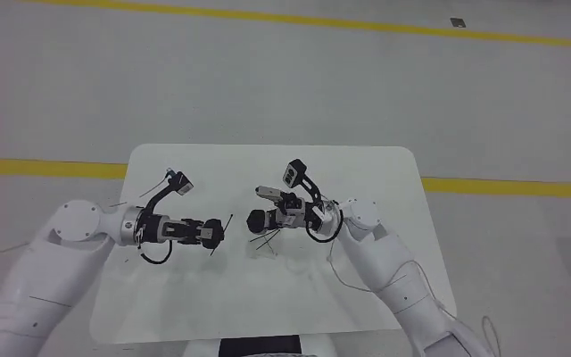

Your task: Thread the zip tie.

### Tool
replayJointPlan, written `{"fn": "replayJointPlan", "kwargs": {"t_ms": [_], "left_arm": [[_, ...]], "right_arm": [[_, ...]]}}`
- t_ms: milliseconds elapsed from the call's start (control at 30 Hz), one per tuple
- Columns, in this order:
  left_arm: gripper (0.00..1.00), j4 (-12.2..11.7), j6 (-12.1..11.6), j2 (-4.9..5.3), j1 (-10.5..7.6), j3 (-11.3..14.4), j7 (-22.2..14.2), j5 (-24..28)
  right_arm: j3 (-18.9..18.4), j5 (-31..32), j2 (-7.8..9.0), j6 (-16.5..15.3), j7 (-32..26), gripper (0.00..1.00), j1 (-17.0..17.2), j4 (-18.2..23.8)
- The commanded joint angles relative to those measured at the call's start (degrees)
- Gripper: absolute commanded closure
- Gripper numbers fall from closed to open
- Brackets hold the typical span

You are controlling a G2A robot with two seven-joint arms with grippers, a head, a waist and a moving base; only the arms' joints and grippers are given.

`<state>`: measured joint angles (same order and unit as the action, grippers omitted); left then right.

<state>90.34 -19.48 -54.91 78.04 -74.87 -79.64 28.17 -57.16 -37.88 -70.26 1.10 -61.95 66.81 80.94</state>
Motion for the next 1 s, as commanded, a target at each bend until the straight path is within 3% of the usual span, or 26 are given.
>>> {"fn": "replayJointPlan", "kwargs": {"t_ms": [0, 367, 400, 433, 500, 600, 967], "left_arm": [[1.0, 0.1, 0.0, 0.04, -0.01, 0.1, 0.0, -0.1], [1.0, 0.1, 0.0, 0.04, -0.01, 0.1, 0.0, -0.1], [1.0, 0.1, 0.0, 0.04, -0.01, 0.1, 0.0, -0.1], [1.0, 0.1, 0.0, 0.04, -0.01, 0.1, 0.0, -0.1], [1.0, 0.1, 0.0, 0.04, -0.01, 0.1, 0.0, -0.1], [1.0, 0.1, 0.0, 0.04, -0.01, 0.1, 0.0, -0.1], [1.0, 0.1, 0.0, 0.04, -0.01, 0.1, 0.0, -0.1]], "right_arm": [[0.0, 0.1, 0.01, 0.0, 0.1, 0.0, 0.0, 0.0], [1.8, -0.1, -0.51, -0.8, 2.9, 0.0, 0.7, 1.0], [2.1, -0.1, -0.58, -1.0, 2.7, 0.06, 0.5, 0.8], [2.2, -0.2, -0.64, -1.2, 2.6, 0.26, 0.4, 0.6], [2.4, -0.5, -0.74, -1.8, 2.4, 0.55, 0.3, 0.3], [2.8, -0.7, -0.92, -2.9, 2.1, 0.62, 0.2, -0.3], [4.3, 0.5, -1.36, -3.5, 2.9, 0.69, -0.3, -1.7]]}}
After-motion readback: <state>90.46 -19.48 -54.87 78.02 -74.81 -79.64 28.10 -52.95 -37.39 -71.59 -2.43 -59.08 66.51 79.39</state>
